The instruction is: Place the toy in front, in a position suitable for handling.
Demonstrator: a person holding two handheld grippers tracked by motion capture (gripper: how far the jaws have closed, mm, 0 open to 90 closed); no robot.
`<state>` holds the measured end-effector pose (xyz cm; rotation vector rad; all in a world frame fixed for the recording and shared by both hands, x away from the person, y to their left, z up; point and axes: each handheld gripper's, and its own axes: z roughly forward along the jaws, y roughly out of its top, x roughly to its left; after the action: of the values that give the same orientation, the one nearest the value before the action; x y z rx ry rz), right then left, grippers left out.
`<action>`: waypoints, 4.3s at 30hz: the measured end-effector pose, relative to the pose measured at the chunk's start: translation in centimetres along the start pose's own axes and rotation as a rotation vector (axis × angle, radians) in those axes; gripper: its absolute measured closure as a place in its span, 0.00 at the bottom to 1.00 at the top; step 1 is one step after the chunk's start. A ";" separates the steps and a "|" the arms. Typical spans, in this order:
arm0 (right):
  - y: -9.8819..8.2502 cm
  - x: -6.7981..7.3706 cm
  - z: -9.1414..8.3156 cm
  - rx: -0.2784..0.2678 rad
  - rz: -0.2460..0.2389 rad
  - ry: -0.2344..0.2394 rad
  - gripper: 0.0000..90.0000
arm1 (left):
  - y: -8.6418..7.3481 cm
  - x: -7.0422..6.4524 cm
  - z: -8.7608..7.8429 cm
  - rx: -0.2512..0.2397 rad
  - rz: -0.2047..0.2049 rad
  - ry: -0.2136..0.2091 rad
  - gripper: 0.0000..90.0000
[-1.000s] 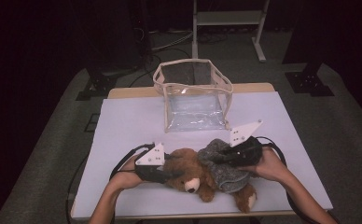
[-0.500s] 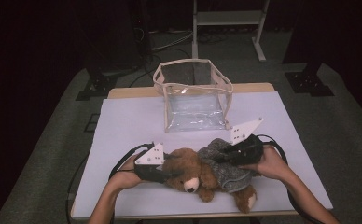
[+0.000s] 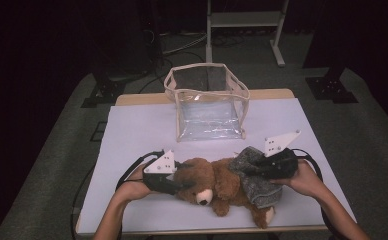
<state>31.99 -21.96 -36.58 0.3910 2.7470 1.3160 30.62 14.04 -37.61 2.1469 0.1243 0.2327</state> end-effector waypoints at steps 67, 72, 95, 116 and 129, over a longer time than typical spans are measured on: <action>1.5 0.5 0.7 -0.009 -0.047 -0.003 0.86 | 1.1 -0.8 1.5 0.099 0.046 -0.062 0.54; 0.5 1.1 1.2 -0.030 -0.024 0.011 0.87 | 2.2 -0.4 1.2 0.106 0.058 -0.065 0.48; -1.1 0.2 -2.2 0.005 0.014 -0.054 0.86 | 2.6 -0.4 2.4 0.174 0.058 -0.096 0.55; -0.9 1.1 0.7 -0.075 0.031 0.027 0.87 | 5.4 -1.4 4.2 0.156 0.160 -0.160 0.40; -0.9 1.3 0.9 -0.080 0.029 0.035 0.87 | 5.5 -0.9 5.6 0.223 0.187 -0.125 0.33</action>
<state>30.68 -21.50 -37.81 0.4077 2.7159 1.4479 30.97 6.30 -36.15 2.3909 -0.1298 0.1989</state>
